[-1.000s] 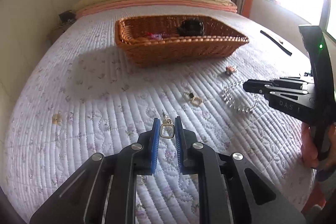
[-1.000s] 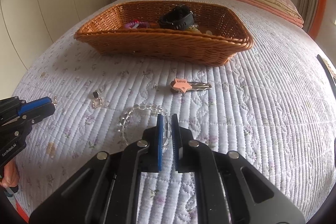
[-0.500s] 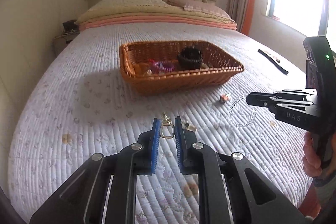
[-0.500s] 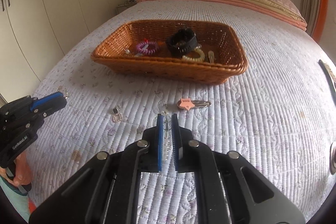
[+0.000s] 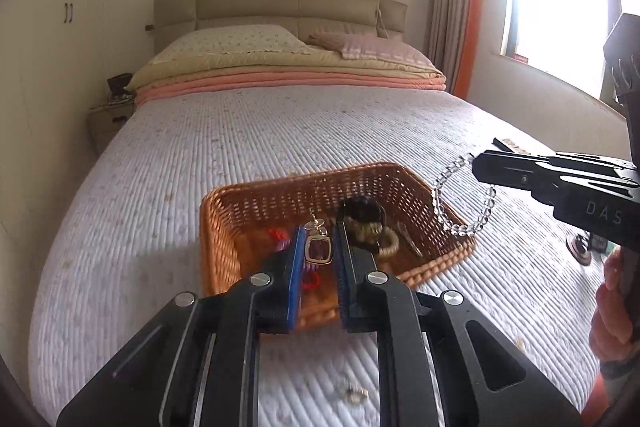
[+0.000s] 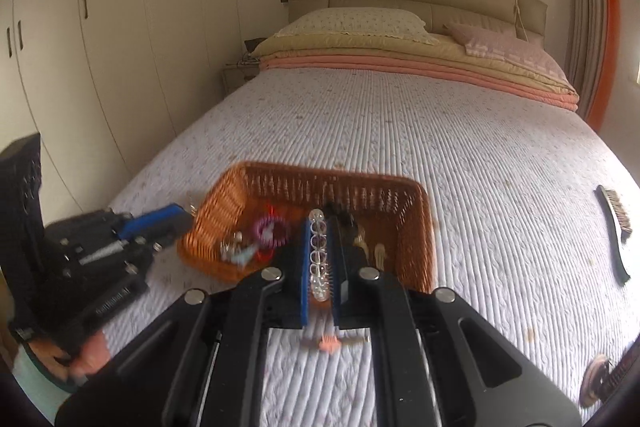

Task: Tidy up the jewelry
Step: 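Carry the earring and crystal bracelet into the basket and open both tools, then withdraw both tools toward the second earring and the pink-tagged key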

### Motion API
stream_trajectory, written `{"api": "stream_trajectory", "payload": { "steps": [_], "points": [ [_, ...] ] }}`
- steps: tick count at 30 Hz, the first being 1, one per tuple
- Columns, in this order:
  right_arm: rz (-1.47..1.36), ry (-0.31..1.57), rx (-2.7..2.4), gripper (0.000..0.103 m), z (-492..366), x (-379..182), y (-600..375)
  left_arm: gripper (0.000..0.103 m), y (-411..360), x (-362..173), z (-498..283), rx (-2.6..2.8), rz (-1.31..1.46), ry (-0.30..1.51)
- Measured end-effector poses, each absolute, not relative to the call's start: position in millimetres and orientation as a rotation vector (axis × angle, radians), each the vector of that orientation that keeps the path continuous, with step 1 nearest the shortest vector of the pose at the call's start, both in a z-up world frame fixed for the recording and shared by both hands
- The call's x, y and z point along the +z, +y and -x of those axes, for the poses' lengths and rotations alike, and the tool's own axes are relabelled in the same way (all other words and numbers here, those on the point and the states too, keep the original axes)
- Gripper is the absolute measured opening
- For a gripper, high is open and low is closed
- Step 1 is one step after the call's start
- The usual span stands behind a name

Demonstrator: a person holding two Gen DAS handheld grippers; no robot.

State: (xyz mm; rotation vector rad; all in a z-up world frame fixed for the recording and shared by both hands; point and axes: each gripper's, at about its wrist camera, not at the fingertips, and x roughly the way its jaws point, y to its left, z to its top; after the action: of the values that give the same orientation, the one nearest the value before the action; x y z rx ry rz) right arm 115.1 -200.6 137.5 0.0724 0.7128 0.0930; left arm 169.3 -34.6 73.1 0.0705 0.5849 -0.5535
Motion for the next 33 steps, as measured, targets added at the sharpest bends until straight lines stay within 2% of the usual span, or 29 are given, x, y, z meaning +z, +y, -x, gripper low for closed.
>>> {"api": "stream_trajectory", "payload": {
  "steps": [9,17,19,20,21,24,27,28,31,33],
  "points": [
    [-0.166,0.872,0.128,0.006,-205,74,-204,0.012,-53,30,-237,-0.511,-0.034,0.701],
    [-0.148,0.895,0.073,0.007,-207,51,-216,0.013,-59,4,-248,-0.505,-0.047,0.763],
    [-0.145,0.895,0.066,0.007,-208,48,-218,0.022,-58,5,-245,-0.501,-0.049,0.76],
    [-0.146,0.892,0.065,0.008,-207,48,-219,0.038,-55,9,-241,-0.505,-0.039,0.752],
    [-0.148,0.89,0.063,0.01,-205,47,-221,0.043,-51,15,-236,-0.504,-0.027,0.73],
    [-0.167,0.877,0.064,0.011,-191,55,-228,0.046,-39,35,-216,-0.521,0.003,0.676],
    [-0.17,0.861,0.071,0.013,-177,64,-233,0.062,-27,59,-186,-0.525,0.01,0.601],
    [-0.168,0.851,0.074,0.015,-167,70,-234,0.065,-23,68,-176,-0.521,0.009,0.574],
    [-0.173,0.824,0.09,0.028,-145,84,-235,0.069,-17,88,-147,-0.523,0.002,0.528],
    [-0.172,0.795,0.102,0.047,-125,94,-235,0.075,-11,97,-124,-0.508,-0.005,0.49]
  ]
}}
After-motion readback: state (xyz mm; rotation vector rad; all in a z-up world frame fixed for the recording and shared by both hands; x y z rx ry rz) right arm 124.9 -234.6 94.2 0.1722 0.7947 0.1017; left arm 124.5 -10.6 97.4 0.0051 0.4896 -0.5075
